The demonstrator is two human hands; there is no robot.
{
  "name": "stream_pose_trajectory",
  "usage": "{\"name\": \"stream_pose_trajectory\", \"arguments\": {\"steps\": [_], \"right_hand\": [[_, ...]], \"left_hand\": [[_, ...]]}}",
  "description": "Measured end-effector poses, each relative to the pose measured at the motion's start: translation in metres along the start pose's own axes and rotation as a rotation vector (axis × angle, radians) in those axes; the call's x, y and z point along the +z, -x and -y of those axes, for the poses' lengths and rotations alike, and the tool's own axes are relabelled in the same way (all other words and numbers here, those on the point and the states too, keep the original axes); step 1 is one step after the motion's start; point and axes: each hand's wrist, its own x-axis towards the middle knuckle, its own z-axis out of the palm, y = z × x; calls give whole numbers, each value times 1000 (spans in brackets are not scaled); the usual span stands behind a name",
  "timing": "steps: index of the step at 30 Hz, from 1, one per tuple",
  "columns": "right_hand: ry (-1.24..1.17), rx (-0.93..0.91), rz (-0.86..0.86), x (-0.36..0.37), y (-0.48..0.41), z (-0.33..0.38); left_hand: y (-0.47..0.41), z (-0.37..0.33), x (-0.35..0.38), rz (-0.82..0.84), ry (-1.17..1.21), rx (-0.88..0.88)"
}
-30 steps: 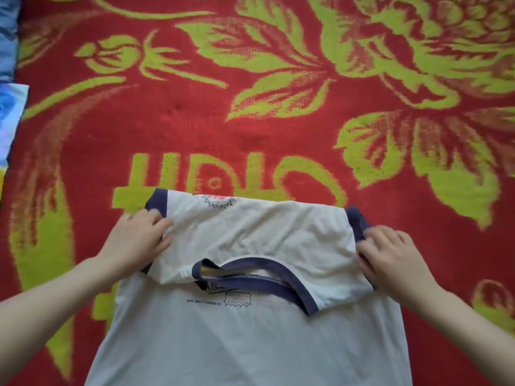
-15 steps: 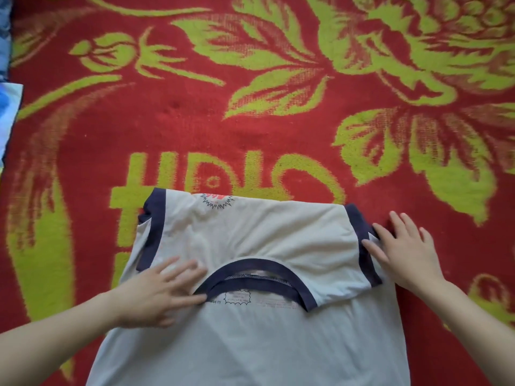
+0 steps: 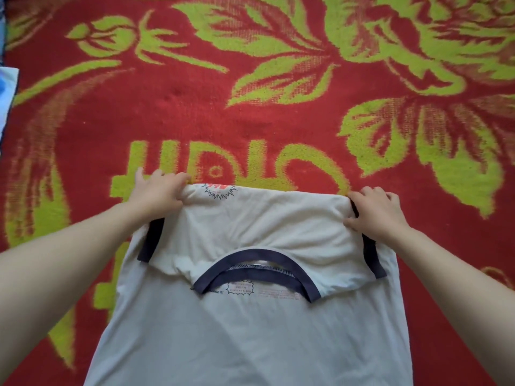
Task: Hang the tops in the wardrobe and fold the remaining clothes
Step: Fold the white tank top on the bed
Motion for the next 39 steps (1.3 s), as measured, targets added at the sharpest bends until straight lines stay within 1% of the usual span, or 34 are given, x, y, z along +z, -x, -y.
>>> {"name": "stream_pose_trajectory", "arguments": {"steps": [1,3,6,9,10,12,14,16,18,19,21,22,23,24,25,26,27,28,30,31,32,33,35,36,37,39], "right_hand": [[-69,14,8,-5,1,-1],[-292,21,50,-15,5,-6],[-514,-63,52,-32,26,-19],[-720,-139,80,-40,68,-32],[-730,-151,65,-39,82,-37],[-586,-214,-42,-29,110,-39],[-367,-344,-217,-16,137,-34],[-147,-484,-359,4,163,-28],[5,-576,-364,31,185,-22],[71,-597,-337,47,193,-19],[188,-541,-223,75,203,-14],[229,-455,-116,85,207,-10],[237,-362,-46,91,208,-9],[223,-262,-9,93,208,-8],[193,-166,-4,93,207,-10],[169,-83,-23,89,204,-11],[157,-18,-68,84,201,-12],[151,31,-127,80,196,-11],[154,65,-256,74,182,-4],[148,49,-317,72,174,1],[126,13,-350,71,164,6],[99,-16,-318,73,155,11],[155,-67,-58,76,142,15],[181,-73,33,78,137,13],[185,-70,82,82,134,9],[108,-31,105,84,133,1]], "left_hand": [[3,3,-4,-10,6,36],[13,13,-13,-24,125,110],[33,30,-32,-71,270,188],[66,45,-37,-146,266,274],[79,48,-36,-205,247,342],[107,55,-29,-311,129,568],[132,60,-14,-297,12,773],[152,61,13,-315,-62,921],[172,57,42,-248,-105,996],[180,57,56,-198,-125,999],[191,54,76,-74,-171,910],[194,53,85,-5,-256,852],[192,51,89,134,-340,742],[188,51,94,233,-384,613],[184,51,97,259,-416,502],[180,49,94,230,-384,433],[175,47,88,101,-313,452],[170,45,84,-104,-216,491],[156,38,79,-338,-120,462],[148,33,77,-339,-118,413],[139,30,79,-296,-116,349],[131,27,76,-220,-101,263],[119,29,77,-28,-58,98],[115,33,78,42,-21,73],[111,39,77,93,42,58],[112,53,74,145,160,-8]]}}
